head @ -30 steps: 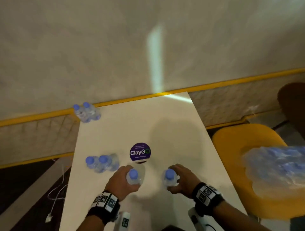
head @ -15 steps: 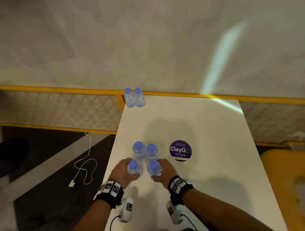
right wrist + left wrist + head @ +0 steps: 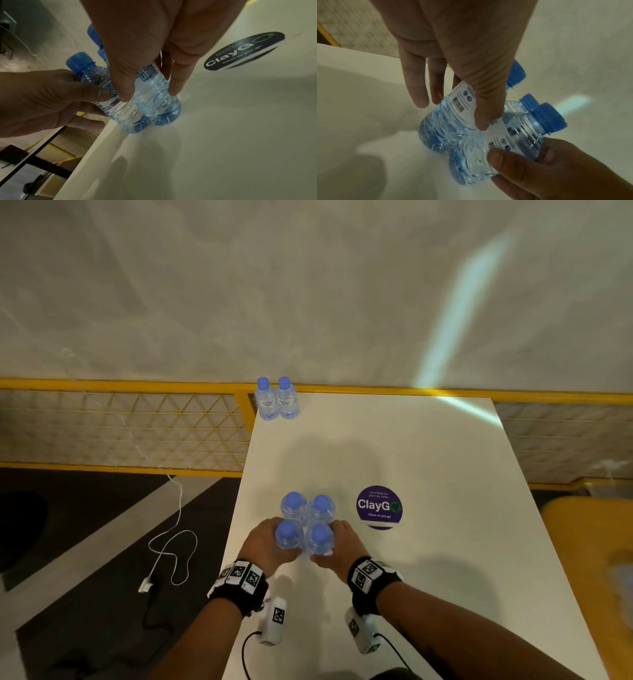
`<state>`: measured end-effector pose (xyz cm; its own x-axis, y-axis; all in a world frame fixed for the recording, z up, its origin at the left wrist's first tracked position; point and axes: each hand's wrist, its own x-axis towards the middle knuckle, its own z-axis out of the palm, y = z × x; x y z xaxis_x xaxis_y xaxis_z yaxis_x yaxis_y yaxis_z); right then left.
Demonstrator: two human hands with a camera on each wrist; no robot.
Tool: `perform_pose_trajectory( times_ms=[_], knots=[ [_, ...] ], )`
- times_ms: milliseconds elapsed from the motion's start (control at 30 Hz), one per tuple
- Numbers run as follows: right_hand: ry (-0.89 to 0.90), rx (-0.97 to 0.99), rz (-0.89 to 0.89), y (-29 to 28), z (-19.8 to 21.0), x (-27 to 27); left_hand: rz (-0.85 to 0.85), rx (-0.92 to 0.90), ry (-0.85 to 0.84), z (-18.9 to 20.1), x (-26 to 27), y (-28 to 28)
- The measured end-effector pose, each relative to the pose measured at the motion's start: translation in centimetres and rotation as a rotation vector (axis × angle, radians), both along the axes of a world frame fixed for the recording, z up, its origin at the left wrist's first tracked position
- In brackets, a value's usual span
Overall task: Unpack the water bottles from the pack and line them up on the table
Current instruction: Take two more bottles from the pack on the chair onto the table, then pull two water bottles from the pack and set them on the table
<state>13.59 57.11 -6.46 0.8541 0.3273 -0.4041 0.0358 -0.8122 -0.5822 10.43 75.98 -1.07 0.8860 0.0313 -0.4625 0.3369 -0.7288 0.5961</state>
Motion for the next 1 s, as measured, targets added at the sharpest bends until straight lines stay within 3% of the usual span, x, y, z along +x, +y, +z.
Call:
perform_pose_trajectory(
  times_ms=[67, 233, 300, 400, 500, 567, 667, 800, 1000],
  knots=[
    [0.017, 0.007, 0.003, -0.2, -1.1, 0.1, -0.020, 0.017, 0.010, 0.2, 0.1, 0.0],
    [0.077, 0.079, -0.049, -1.8, 1.3, -0.4, -0.031, 0.048, 0.032, 0.4, 0.1, -0.4],
    [0.121, 0.116, -0.081, -3.9, 2.2, -0.8, 0.096, 0.034, -0.036, 0.5, -1.1, -0.5],
    [0.159, 0.134, -0.053, -9.0, 3.2, -1.4, 0.296, 0.110, -0.248, 1.8, -3.7, -1.4],
    [0.186, 0.094, -0.068, -16.8, 4.1, -3.3, 0.252, 0.172, -0.484, 3.9, -4.7, -3.6],
    [0.177, 0.068, -0.144, -22.7, 4.3, -5.6, 0.190, 0.101, -0.460, 5.2, -4.4, -6.3],
    [0.195, 0.036, -0.277, -32.0, 4.8, -9.5, -0.041, -0.058, -0.279, 5.7, -3.2, -12.8],
    [0.181, -0.014, -0.484, -42.9, 5.8, -15.0, -0.670, -0.030, 0.054, 5.9, -0.9, -24.5],
    [0.127, -0.025, -0.838, -55.6, 7.6, -20.9, -1.101, 0.016, 0.138, 5.3, -0.6, -45.1]
  ],
)
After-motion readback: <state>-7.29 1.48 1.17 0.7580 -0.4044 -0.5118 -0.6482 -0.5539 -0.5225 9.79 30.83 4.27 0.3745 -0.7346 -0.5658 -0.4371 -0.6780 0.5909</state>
